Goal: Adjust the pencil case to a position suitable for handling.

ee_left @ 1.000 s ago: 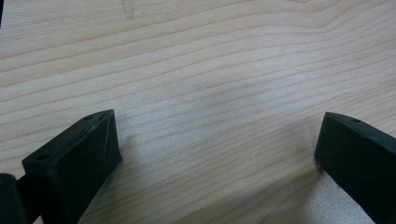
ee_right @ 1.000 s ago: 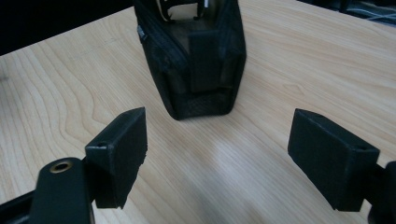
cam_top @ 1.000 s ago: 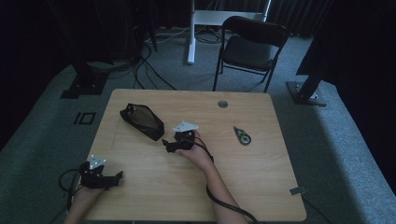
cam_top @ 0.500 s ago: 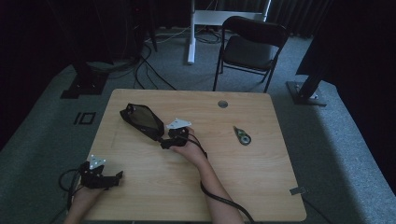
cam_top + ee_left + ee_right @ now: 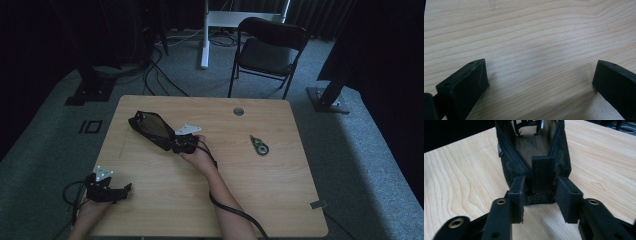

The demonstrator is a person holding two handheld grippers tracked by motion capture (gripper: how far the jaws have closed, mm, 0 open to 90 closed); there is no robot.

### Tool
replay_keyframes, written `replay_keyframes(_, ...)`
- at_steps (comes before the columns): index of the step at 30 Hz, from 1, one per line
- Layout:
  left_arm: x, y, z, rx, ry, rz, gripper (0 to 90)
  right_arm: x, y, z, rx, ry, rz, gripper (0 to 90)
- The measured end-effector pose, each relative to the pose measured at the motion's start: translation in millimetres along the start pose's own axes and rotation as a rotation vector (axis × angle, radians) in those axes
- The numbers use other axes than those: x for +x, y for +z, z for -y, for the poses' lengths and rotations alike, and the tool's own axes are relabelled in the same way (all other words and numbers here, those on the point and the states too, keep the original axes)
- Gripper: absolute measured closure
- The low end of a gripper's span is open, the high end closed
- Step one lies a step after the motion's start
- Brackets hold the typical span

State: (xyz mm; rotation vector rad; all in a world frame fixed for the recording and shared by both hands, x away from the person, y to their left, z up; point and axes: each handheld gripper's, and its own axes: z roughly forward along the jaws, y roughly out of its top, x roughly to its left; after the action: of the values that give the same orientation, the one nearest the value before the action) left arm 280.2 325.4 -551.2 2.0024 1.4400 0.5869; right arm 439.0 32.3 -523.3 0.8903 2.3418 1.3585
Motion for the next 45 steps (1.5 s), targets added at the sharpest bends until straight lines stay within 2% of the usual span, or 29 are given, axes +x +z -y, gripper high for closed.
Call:
replay_keyframes(1, 0.0, 0.0, 0.0, 0.0, 0.0, 0.0, 0.1, -0.1, -0.5, -0.4, -0.001, -0.003, -0.003, 69.6)
replay_keyframes(3, 0.0, 0.0, 0.0, 0.0, 0.0, 0.0, 0.1, 0.4, -2.4, -1.3, 0.002, -0.013, 0.0, 72.2)
replay_keyframes(5, 0.0, 0.0, 0.0, 0.0, 0.0, 0.0, 0.1, 1.5, -4.1, -1.2, 0.009, -0.015, -0.013, 72.4)
replay_keyframes(11, 0.0, 0.0, 0.0, 0.0, 0.001, 0.0, 0.1, -0.2, -11.6, 1.3, 0.024, 0.008, -0.003, 72.4)
replay_keyframes(15, 0.0, 0.0, 0.0, 0.0, 0.0, 0.0, 0.1, -2.9, -17.4, 4.5, 0.034, -0.006, 0.0, 72.4)
replay_keyframes(21, 0.0, 0.0, 0.0, 0.0, 0.0, 0.0, 0.1, -5.4, -26.3, 10.6, 0.033, 0.004, -0.008, 72.7)
replay_keyframes(28, 0.0, 0.0, 0.0, 0.0, 0.0, 0.0, 0.1, -8.8, -37.2, 17.7, 0.026, 0.009, 0.006, 72.9)
replay_keyframes(45, 0.0, 0.0, 0.0, 0.0, 0.0, 0.0, 0.1, -32.4, -86.8, 48.2, 0.009, 0.052, 0.074, 73.0)
